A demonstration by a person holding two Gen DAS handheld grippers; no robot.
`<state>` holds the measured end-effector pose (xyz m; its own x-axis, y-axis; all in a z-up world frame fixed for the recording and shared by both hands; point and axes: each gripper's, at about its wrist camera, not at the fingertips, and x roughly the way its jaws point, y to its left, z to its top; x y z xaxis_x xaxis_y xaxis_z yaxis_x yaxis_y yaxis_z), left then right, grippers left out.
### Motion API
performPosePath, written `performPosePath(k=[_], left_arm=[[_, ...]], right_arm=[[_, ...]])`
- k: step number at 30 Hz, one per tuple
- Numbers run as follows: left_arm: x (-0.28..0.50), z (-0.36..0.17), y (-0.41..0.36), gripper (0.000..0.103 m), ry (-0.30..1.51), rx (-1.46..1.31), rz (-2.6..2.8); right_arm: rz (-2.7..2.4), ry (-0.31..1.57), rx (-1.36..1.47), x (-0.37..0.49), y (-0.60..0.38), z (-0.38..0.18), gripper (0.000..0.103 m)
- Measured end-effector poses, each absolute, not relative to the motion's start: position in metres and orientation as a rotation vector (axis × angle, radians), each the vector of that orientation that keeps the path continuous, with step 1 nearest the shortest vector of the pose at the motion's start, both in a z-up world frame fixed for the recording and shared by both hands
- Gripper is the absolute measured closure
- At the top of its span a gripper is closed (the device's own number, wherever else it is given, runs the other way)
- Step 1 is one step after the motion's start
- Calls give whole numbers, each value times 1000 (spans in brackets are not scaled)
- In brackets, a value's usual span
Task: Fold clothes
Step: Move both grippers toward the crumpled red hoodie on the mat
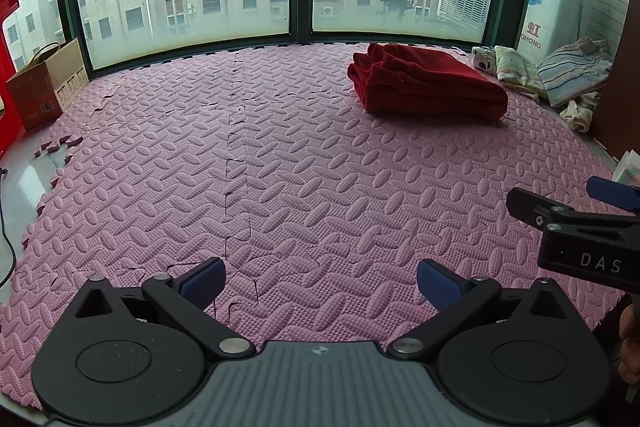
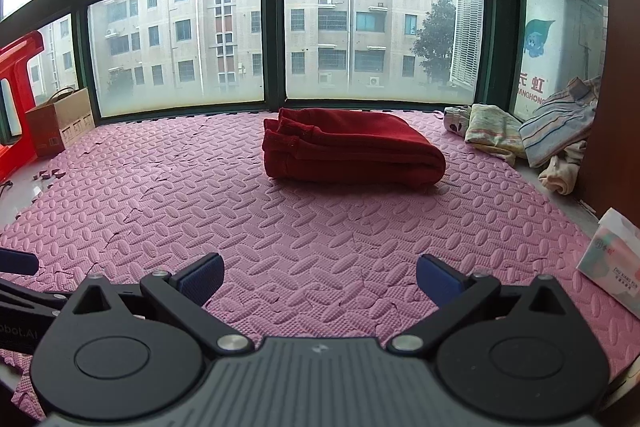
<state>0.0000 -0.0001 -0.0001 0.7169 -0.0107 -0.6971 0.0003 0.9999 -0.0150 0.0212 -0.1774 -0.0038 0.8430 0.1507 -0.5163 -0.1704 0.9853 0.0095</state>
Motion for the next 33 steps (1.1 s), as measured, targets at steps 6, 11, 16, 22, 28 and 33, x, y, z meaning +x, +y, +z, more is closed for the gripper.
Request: performPosePath(k=[6,11,16,22,28,33], left_arm=[[16,-2,-7,0,847,31,6],[23,-5,3,0,840,17,12],[36,-9,9,0,871,2,8],[52,-13,18,0,909,-14,24],[68,-8,19,0,919,12,12],[82,-6,14,0,924,31,4]], right_arm=[[172,575,-54,30,-173,-7,0],[184,610,-72,41,-169,-9,0],[205,620,-91,48,-163,-11,0],[221,640,-116,65,-158,-11,0],[231,663,-122,82,-154,-10,0],[227,681,-125,94,-152,-8,0]])
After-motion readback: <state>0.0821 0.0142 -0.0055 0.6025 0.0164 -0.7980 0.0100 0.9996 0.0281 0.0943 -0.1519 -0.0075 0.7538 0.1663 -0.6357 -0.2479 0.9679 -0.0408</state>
